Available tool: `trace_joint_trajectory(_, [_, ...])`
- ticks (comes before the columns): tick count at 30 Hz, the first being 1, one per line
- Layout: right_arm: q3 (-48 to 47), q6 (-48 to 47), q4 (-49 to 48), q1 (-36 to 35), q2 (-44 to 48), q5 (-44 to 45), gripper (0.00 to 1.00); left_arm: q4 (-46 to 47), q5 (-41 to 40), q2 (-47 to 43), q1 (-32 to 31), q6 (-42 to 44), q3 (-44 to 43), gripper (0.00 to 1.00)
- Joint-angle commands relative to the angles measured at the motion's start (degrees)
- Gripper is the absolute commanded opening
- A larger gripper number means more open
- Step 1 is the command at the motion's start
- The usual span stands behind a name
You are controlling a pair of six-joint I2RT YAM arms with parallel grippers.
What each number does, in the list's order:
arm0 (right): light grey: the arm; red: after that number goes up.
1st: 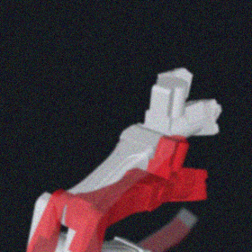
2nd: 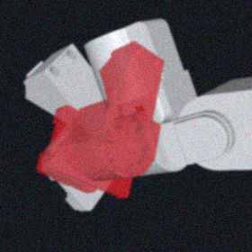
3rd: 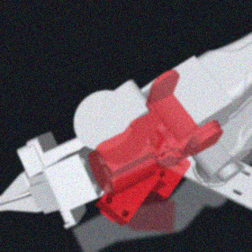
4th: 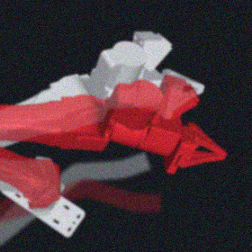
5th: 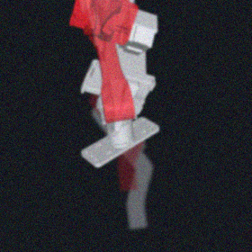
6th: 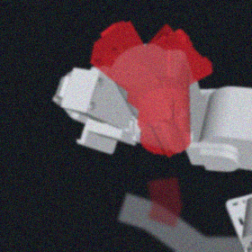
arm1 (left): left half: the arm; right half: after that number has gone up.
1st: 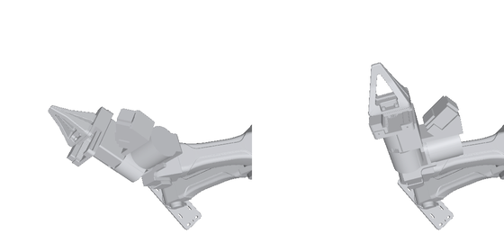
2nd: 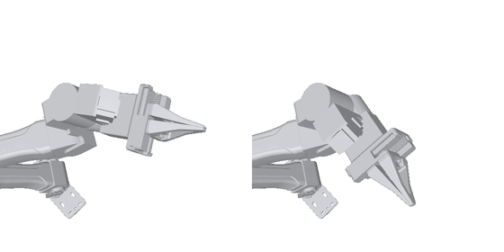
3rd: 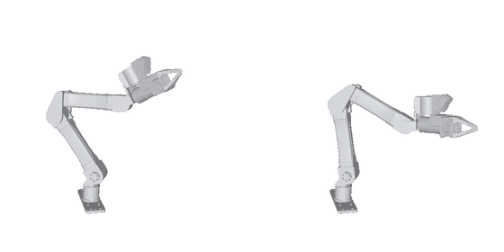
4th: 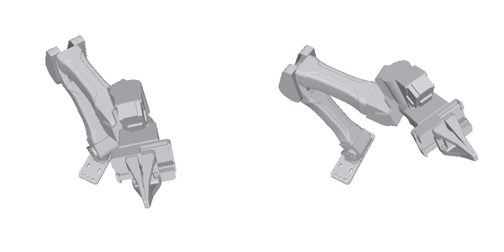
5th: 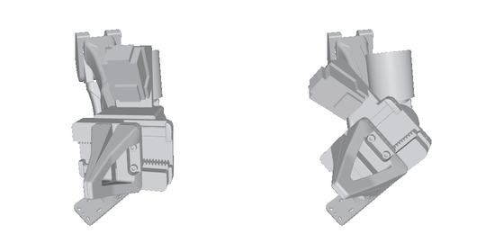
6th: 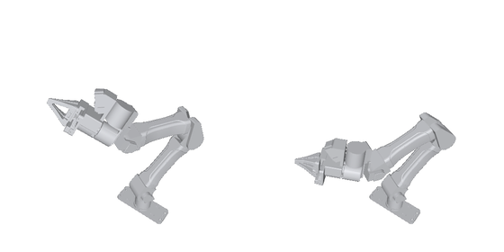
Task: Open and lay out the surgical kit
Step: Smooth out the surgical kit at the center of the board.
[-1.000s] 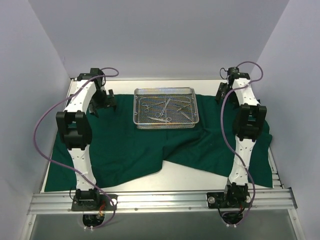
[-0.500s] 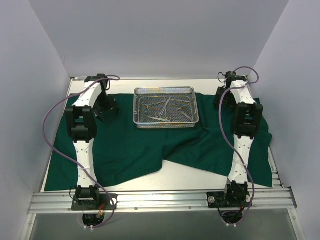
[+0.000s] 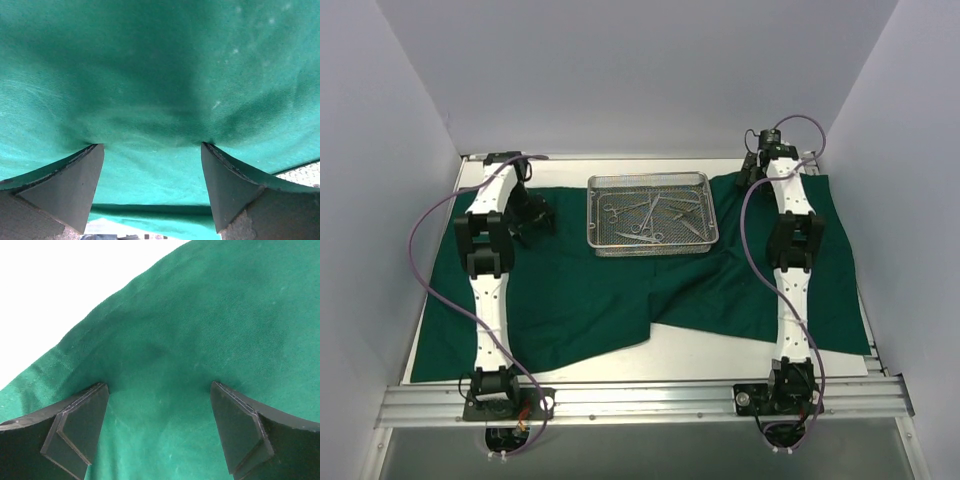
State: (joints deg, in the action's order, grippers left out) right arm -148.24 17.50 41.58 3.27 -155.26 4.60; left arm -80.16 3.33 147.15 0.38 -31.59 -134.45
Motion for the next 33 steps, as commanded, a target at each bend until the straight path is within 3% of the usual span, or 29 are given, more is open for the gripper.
trace_joint_trajectory(1, [0.52, -0.88, -6.07, -0.36, -1.63, 1.64, 0.84, 6.94, -1.04, 3.58, 2.16, 0.57, -2.74, 0.88])
trace_joint_trajectory(5, [-4.85, -3.09, -6.78, -1.42, 1.87, 0.76, 0.85, 7.56, -2.53, 0.52, 2.61, 2.50, -5.29, 0.89])
trace_joint_trajectory(10, [4.09, -1.33, -6.34, -0.55, 18.19, 3.39, 0.88, 7.48, -5.35, -7.38, 2.43, 3.47, -3.63, 0.90])
trace_joint_trajectory(14, [17.95, 3.49, -2.66, 3.30, 31.48, 2.17, 0.89, 6.51, -10.09, -12.58, 1.12, 5.48, 1.02, 0.96])
trace_joint_trajectory(16, [30.17, 7.53, -0.99, 5.60, 39.02, -1.15, 0.89, 7.12, -12.03, -16.17, 0.41, 6.63, 4.01, 0.97])
trace_joint_trajectory(22, [63.88, 9.48, -0.18, 7.63, 60.46, -1.44, 0.80, 13.09, -8.00, -24.88, -1.86, 6.90, 16.49, 0.97])
trace_joint_trajectory(25, [74.81, 10.27, -0.80, 8.60, 67.87, -3.10, 0.76, 14.42, -6.42, -26.47, -3.36, 6.72, 19.05, 0.96])
trace_joint_trajectory(33, [88.12, 11.95, -3.51, 8.68, 67.81, -5.99, 0.80, 15.47, -4.83, -27.79, -5.39, 6.72, 21.86, 0.96])
